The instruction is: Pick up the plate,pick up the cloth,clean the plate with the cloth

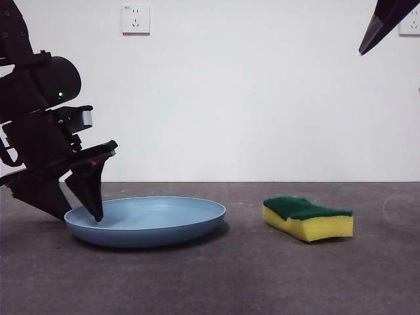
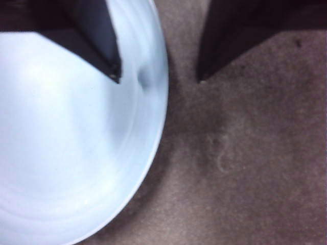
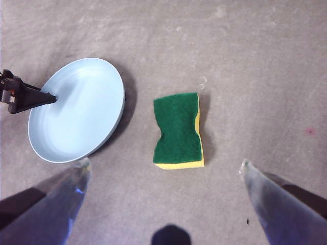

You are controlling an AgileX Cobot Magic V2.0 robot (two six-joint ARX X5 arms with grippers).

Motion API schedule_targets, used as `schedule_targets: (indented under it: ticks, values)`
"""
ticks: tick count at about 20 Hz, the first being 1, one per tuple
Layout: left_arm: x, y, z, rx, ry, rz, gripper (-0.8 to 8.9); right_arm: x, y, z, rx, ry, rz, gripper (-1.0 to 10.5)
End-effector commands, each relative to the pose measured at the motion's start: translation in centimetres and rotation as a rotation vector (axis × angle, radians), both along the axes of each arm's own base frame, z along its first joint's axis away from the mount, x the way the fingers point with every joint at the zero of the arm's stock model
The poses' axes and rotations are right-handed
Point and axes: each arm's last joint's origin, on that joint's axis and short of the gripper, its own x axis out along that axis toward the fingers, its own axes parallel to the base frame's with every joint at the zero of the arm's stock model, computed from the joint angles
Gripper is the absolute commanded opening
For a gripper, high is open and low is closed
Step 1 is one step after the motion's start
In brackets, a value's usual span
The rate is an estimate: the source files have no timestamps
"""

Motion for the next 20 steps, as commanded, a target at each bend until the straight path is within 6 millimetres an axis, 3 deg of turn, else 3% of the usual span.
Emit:
schedule_targets:
  ticks: [1,6,10,14,17,20]
  values:
    - [-0.2,-0.2,-0.8,0.007,0.024,-0.025,-0.08,0.5,0.1,0.5,0.009,-0.064,0.003,5.0]
    - [-0.7,0.0,2.3,-0.002,-0.089,-0.016,-0.08,1.1,0.3,1.2,0.082,-0.132,0.009,5.0]
    - [-2.6,0.5,7.3,-0.036,-0.23,-0.015,-0.08,3.1,1.6,1.5,-0.006,-0.106,0.046,4.9]
    - [-5.9,1.2,12.6,-0.072,-0.393,-0.012,-0.08,6.5,4.3,1.4,-0.174,0.017,0.121,4.9]
    - [-8.3,1.9,15.2,-0.076,-0.474,0.002,-0.08,9.1,6.6,0.2,-0.277,0.06,0.169,4.9]
    - [-10.1,2.4,16.3,-0.059,-0.497,0.0,-0.08,11.0,8.5,-2.8,-0.356,0.141,0.201,4.9]
